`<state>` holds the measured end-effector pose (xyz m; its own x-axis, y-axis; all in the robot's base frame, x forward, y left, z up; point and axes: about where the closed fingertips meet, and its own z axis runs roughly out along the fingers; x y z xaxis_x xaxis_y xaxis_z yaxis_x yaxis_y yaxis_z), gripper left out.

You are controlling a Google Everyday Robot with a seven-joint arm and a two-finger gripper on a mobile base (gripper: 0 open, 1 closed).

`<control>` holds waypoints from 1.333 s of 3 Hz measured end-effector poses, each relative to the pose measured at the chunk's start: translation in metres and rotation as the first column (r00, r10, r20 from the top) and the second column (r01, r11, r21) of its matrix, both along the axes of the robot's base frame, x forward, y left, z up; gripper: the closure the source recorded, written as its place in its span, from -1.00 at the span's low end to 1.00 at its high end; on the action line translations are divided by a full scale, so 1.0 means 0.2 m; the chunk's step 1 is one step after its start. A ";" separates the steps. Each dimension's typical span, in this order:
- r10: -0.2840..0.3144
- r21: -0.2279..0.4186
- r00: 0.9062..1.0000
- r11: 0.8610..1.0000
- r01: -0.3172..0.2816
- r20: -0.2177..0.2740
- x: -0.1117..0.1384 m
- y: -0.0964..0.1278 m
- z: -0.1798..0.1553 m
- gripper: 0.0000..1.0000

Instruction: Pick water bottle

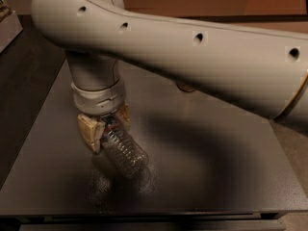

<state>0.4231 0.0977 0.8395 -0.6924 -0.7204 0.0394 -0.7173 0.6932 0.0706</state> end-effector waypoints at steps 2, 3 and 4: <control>0.036 -0.004 0.999 0.999 -0.036 0.019 0.04 0.04 0.14 0.78; 0.119 0.009 0.991 0.993 -0.120 0.069 0.07 0.09 0.30 1.00; 0.188 0.042 0.974 0.980 -0.195 0.128 0.12 0.14 0.45 1.00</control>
Offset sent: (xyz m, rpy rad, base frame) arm 0.0058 0.0004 0.0548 -0.0571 -0.0079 0.0828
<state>0.4473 0.1264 0.9286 -0.5384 -0.8389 -0.0799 -0.8419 0.5396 0.0070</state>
